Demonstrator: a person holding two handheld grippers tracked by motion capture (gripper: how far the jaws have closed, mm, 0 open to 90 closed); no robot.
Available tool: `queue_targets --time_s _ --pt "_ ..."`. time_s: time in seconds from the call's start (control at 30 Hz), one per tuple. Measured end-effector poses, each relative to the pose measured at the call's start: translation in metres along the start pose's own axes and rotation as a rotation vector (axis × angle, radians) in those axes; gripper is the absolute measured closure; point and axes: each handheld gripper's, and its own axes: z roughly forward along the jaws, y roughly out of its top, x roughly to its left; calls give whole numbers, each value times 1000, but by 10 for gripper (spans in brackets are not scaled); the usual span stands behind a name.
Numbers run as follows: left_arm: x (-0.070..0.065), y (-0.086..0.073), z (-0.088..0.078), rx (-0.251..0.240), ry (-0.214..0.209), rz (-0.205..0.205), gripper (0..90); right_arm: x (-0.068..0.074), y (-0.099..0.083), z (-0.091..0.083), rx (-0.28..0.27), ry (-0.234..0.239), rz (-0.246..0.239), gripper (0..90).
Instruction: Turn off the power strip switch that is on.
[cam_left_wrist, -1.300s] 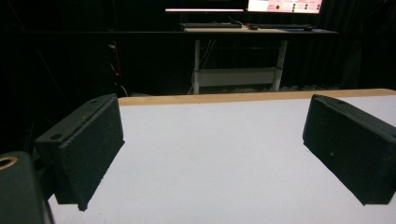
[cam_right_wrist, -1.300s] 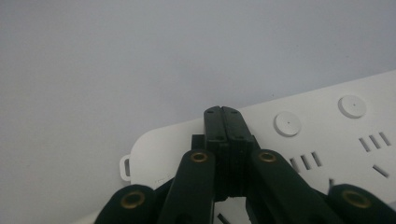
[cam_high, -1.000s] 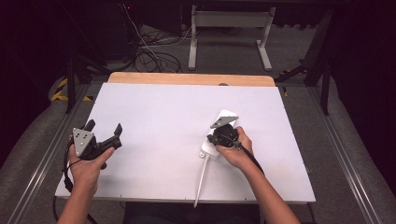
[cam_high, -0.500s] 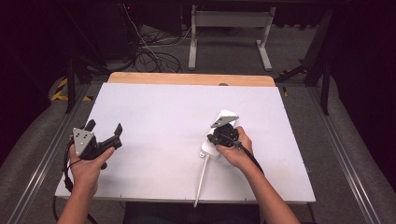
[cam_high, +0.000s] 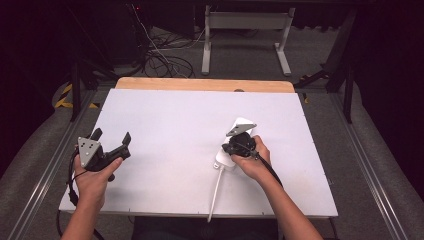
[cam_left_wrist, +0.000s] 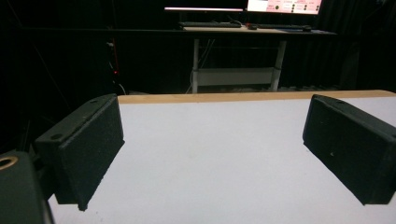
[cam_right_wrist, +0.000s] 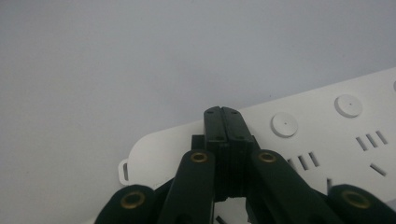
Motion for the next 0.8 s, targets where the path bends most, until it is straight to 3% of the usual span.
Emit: queue_targets --time_s 0.23,0.4,0.63,0.8 --pt "1 0 1 2 0 -5 58 6 3 -4 39 -48 -45 900" --pt "0 0 2 0 -2 -5 58 4 4 -9 18 -45 -33 900" --pt "1 -1 1 3 0 -4 58 -14 3 -31 -119 2 48 900" --pt "1 0 1 2 2 -4 58 -30 -5 -54 -303 41 97 900"
